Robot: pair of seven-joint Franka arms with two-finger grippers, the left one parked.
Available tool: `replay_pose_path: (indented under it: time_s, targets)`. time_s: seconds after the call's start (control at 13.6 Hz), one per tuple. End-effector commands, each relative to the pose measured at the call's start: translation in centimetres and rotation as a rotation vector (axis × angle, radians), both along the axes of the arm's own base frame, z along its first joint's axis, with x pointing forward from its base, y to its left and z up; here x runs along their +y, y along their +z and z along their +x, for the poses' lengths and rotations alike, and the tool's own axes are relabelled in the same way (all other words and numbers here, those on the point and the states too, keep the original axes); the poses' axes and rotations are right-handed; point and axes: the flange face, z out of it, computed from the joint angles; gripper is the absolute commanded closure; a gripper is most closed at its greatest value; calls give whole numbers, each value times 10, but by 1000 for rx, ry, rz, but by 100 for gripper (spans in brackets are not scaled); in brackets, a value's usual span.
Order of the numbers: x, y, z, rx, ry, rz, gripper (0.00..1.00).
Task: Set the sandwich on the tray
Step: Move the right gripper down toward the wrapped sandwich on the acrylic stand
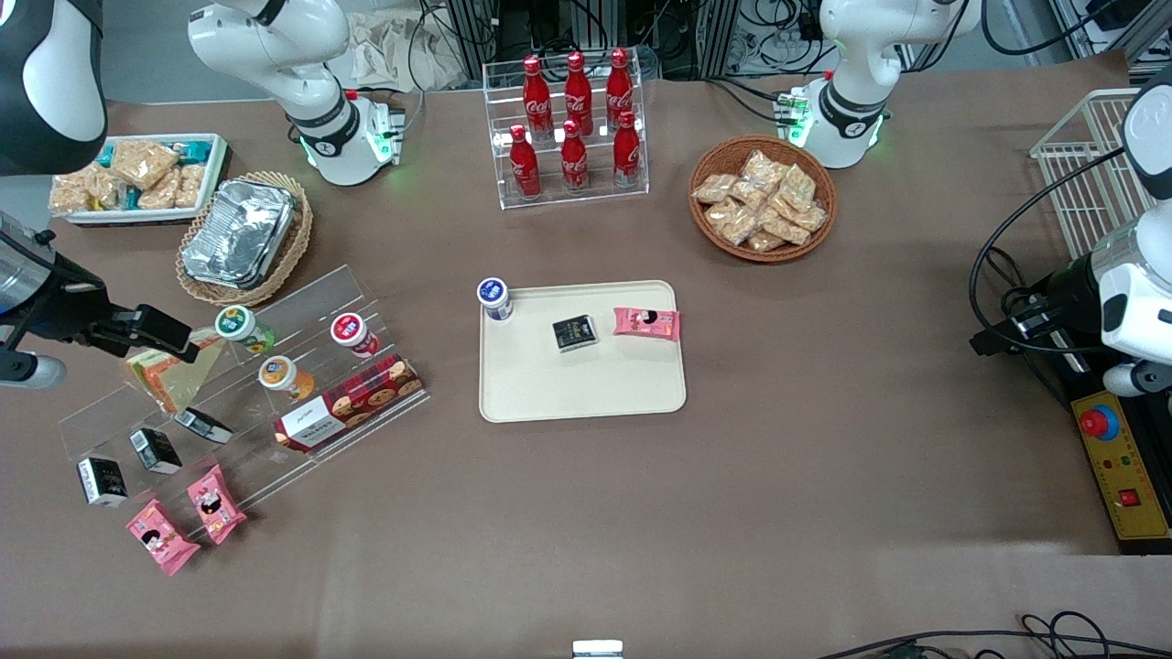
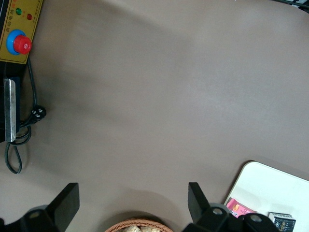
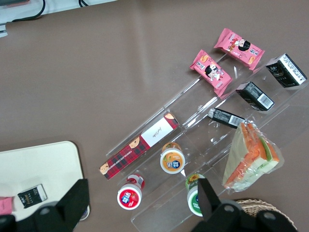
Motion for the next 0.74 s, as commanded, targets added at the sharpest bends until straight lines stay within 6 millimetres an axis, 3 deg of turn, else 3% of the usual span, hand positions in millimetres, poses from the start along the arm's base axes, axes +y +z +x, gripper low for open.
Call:
replay_pose_path:
  time_s: [0.0,0.44,0.66]
  targets:
    - [-5,6,-3,3,-20,6,0]
    - [-19,1,-2,14,-37,-10,0]
    - [-36,-7,-4,41,-40,-135,0]
